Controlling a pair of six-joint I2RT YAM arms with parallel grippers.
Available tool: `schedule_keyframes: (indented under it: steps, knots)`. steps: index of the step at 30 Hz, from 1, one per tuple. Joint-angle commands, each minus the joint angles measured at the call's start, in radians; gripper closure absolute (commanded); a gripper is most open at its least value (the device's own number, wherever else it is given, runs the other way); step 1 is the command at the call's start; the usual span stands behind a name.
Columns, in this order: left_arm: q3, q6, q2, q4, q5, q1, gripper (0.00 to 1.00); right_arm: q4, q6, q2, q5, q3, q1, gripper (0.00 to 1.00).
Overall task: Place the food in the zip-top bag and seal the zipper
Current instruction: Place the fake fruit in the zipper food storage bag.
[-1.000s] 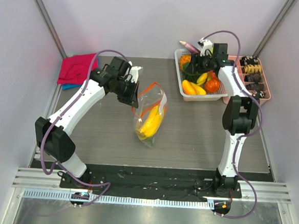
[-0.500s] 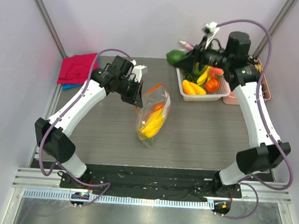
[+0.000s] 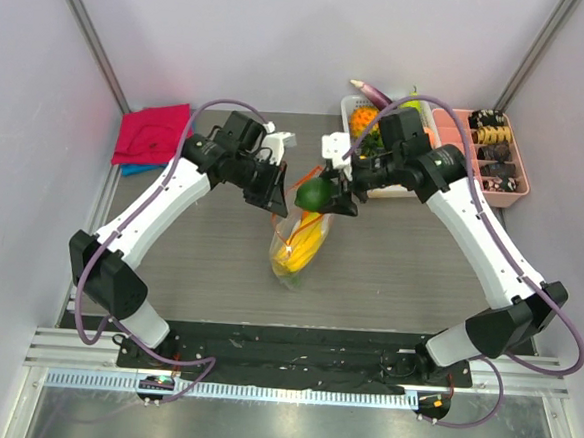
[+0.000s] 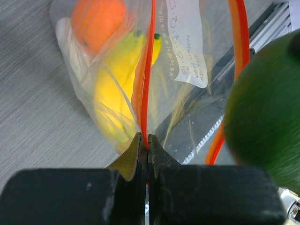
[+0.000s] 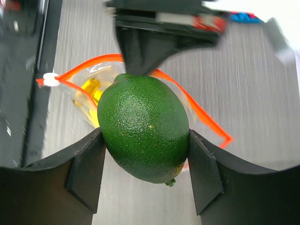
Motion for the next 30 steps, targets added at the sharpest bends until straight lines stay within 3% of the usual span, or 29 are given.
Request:
schedule_keyframes:
  steps: [1, 6, 8, 9, 10, 11, 14, 15, 18, 23, 24, 26, 27, 28, 30]
  knots:
    - [0.026, 0.024, -0.050, 0.025, 0.025, -0.021, 1.00, -0.060, -0.285, -0.032, 0.111, 0.001, 0.063, 0.96]
    - [0.027, 0.030, -0.047, 0.021, 0.020, -0.029, 1.00, -0.114, -0.384, 0.005, 0.168, 0.038, 0.101, 0.94]
    - [0.027, 0.030, -0.047, 0.022, 0.019, -0.029, 1.00, -0.132, -0.410, 0.017, 0.194, 0.041, 0.115, 0.88]
    - [0.027, 0.030, -0.045, 0.022, 0.019, -0.029, 1.00, -0.138, -0.429, 0.017, 0.203, 0.041, 0.129, 0.82]
    - [0.027, 0.029, -0.042, 0.022, 0.016, -0.029, 1.00, -0.135, -0.429, 0.016, 0.206, 0.038, 0.135, 0.69]
    - [0.029, 0.027, -0.042, 0.024, 0.019, -0.029, 1.00, -0.132, -0.426, 0.016, 0.206, 0.038, 0.140, 0.63]
    - [0.027, 0.023, -0.042, 0.025, 0.017, -0.029, 1.00, -0.085, -0.362, 0.013, 0.192, 0.041, 0.143, 0.44]
    - [0.026, 0.024, -0.042, 0.027, 0.017, -0.029, 1.00, -0.059, -0.325, 0.013, 0.192, 0.041, 0.143, 0.29]
    - [0.020, 0.023, -0.047, 0.028, 0.011, -0.029, 1.00, 0.019, -0.210, -0.009, 0.189, 0.043, 0.144, 0.09]
    - [0.007, 0.021, -0.047, 0.033, 0.009, -0.029, 1.00, 0.142, -0.024, -0.058, 0.214, 0.032, 0.138, 0.05]
    - [0.009, 0.020, -0.045, 0.036, 0.009, -0.029, 1.00, 0.165, 0.073, -0.061, 0.209, 0.031, 0.123, 0.05]
    - [0.009, 0.017, -0.045, 0.039, 0.009, -0.029, 1.00, 0.248, 0.211, -0.040, 0.162, 0.035, 0.013, 0.06]
    - [0.009, 0.015, -0.045, 0.044, 0.006, -0.029, 1.00, 0.282, 0.364, -0.021, 0.101, 0.047, -0.038, 0.07]
    - [0.010, 0.016, -0.045, 0.045, 0.003, -0.029, 1.00, 0.338, 0.446, -0.003, 0.083, 0.054, -0.143, 0.09]
    - [0.012, 0.013, -0.048, 0.045, -0.001, -0.029, 1.00, 0.380, 0.557, 0.066, 0.068, 0.081, -0.231, 0.12]
